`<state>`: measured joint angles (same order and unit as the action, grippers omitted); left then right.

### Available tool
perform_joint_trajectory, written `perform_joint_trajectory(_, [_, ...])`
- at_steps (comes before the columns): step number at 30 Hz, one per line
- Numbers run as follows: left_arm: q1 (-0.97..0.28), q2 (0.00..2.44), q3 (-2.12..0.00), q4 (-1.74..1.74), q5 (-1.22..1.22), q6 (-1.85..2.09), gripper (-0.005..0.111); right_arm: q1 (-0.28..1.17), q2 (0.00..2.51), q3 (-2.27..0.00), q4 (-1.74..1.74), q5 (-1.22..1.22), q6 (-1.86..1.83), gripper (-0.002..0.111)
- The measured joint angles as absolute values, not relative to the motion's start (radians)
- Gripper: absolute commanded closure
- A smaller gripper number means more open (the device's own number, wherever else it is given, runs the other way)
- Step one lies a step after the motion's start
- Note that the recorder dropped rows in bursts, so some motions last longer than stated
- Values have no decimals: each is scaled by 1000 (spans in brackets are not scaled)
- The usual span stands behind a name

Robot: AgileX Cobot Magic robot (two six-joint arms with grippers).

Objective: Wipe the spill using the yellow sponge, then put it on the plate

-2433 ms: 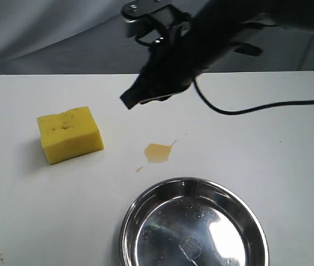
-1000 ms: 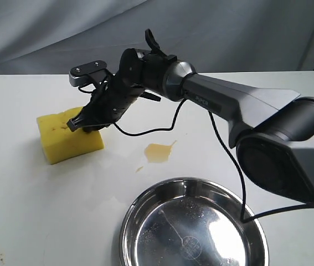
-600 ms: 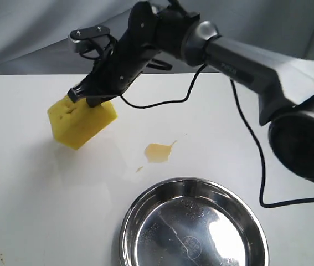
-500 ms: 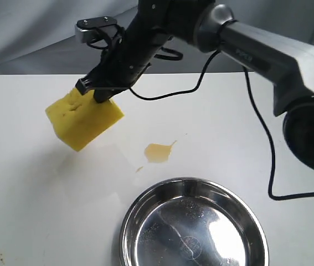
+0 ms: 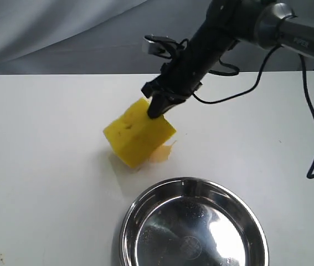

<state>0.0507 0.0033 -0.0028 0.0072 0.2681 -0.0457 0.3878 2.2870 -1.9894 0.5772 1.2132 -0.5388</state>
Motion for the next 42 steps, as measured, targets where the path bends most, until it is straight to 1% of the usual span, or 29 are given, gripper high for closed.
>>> perform_joint_trajectory(3, [51,3,-3,7,268,-46,107,384,2247,-1858,529,1207,-566,108])
perform_joint_trajectory(6, [51,3,-3,7,268,-46,107,384,2212,-1739,495,1143,-575,108])
perform_joint_trajectory(10, [51,3,-3,7,268,-46,107,384,2206,-1635,464,1063,-578,107])
perform_joint_trajectory(12, [51,3,-3,7,268,-46,107,384,2197,-1617,464,1043,-578,101])
perform_joint_trajectory(17, [51,3,-3,7,268,-46,107,384,2193,-1613,458,1031,-566,72])
perform_joint_trajectory(21, [51,3,-3,7,268,-46,107,380,2193,-1611,434,1017,-553,59])
perform_joint_trajectory(25, [51,3,-3,7,268,-46,107,380,2171,-1609,393,998,-543,51])
perform_joint_trajectory(27, [51,3,-3,7,268,-46,107,379,2146,-1608,365,988,-530,49])
perform_joint_trajectory(33, [51,3,-3,7,268,-46,107,384,2022,-1606,356,938,-525,49])
perform_joint_trajectory(37, [51,3,-3,7,268,-46,107,439,1960,-1606,365,898,-561,50])
perform_joint_trajectory(42, [51,3,-3,7,268,-46,107,535,1981,-1606,361,834,-583,55])
